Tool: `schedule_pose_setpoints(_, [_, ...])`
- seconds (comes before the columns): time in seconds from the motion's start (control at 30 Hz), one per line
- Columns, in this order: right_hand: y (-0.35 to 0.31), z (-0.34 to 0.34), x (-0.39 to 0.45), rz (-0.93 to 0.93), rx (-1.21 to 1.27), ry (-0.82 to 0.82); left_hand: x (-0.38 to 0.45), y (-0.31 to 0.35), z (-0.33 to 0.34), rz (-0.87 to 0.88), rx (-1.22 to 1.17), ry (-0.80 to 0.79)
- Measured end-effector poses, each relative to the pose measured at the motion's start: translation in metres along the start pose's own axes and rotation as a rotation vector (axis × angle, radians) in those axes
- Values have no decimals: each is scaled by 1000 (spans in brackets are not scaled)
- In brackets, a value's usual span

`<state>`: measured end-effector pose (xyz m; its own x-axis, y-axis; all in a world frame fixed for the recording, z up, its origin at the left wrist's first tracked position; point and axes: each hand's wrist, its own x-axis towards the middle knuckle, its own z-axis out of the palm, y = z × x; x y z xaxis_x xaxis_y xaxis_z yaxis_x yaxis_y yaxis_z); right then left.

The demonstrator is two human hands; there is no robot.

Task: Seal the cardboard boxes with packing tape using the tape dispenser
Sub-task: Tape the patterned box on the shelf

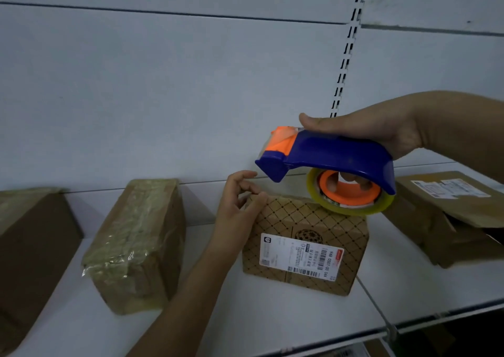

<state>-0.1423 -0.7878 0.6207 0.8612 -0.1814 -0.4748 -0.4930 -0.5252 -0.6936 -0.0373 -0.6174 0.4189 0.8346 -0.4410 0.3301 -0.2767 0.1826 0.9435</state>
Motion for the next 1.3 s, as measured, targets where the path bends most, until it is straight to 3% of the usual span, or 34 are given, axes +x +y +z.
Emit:
schedule_pose_setpoints(0.07, [2, 3, 10, 132, -18, -131, 1, -1, 4, -54, -87, 49])
schedule_pose_setpoints(0.27, [4, 7, 36, 201, -95, -103, -3, -4, 9, -144, -245, 193])
schedule_pose_setpoints(0.4, [0, 7, 43, 228, -134, -122, -13, 17, 0, 96, -26, 277])
schedule_pose_setpoints(0.5, [-4, 9, 46, 244, -156, -128, -12, 47, 4, 303, 337, 180])
schedule_pose_setpoints(0.6, [-7, 11, 47, 249, -184, -81, -2, 63, 12, 247, 490, 71])
schedule_pose_setpoints(0.7, [-7, 12, 46, 244, -184, -58, 11, 66, 9, 181, 421, 45])
schedule_pose_setpoints(0.93, [-6, 12, 43, 218, -161, -57, 11, 72, 5, 211, 413, 214])
schedule_pose_setpoints(1.1, [-4, 9, 41, 205, -147, -25, 12, 68, -9, -33, 27, 507])
schedule_pose_setpoints(1.3, [1, 4, 37, 157, -171, -13, 4, 37, -12, -509, -242, 520])
